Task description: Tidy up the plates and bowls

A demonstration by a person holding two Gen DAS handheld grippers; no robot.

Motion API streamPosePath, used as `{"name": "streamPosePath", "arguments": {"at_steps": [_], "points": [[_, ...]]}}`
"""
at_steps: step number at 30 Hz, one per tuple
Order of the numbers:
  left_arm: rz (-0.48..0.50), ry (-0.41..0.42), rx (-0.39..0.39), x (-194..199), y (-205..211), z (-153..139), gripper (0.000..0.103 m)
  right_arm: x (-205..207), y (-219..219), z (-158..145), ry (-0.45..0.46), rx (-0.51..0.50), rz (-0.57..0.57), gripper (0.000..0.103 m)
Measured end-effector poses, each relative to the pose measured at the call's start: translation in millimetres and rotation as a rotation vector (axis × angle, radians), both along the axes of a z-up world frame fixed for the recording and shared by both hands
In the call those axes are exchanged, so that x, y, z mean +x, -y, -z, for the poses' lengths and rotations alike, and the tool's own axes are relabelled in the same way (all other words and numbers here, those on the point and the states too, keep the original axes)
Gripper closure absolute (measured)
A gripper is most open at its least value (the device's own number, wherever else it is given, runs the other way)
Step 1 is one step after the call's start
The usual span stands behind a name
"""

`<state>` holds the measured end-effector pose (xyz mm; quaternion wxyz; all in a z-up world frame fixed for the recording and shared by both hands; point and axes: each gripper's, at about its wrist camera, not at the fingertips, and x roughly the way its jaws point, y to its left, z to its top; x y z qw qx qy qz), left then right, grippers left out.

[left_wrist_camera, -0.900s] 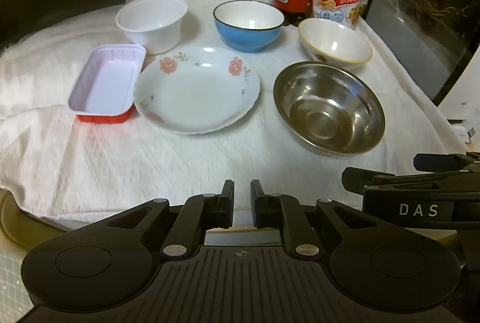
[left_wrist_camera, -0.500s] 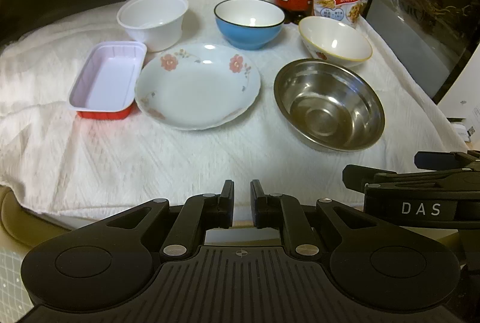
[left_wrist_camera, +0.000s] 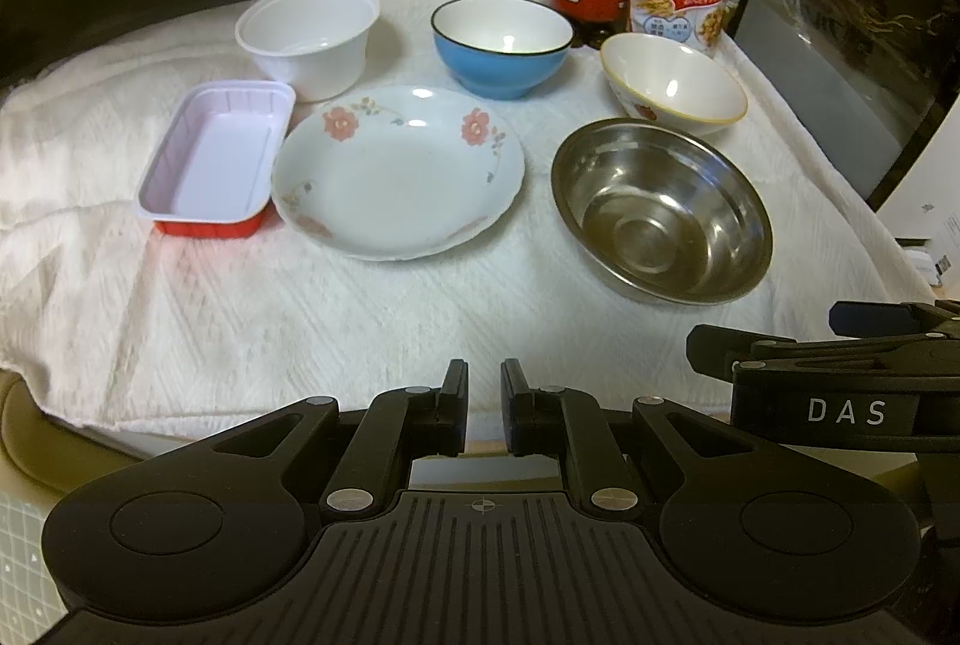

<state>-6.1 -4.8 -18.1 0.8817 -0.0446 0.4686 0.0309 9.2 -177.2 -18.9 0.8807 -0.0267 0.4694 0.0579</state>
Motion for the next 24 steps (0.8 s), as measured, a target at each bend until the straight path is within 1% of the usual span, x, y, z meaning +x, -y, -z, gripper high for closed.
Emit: {"name": "streamPosePath", "arguments": {"at_steps": [11, 19, 24], "points": [[0.003, -0.008, -0.005, 3.7, -2.1, -0.7, 0.09, 1.7, -0.1, 1.4, -0.004, 0.001, 0.003, 0.0], [0.002, -0.008, -0.02, 16.5, -7.0, -1.1, 0.09, 13.0, 0.7, 3.1, 0.003, 0.013, 0.016, 0.0], [0.012, -0.005, -0.036, 28.3, -10.5, 1.1, 0.09, 20.1, 3.2, 2.5, 0.027, 0.016, 0.033, 0.0]]}}
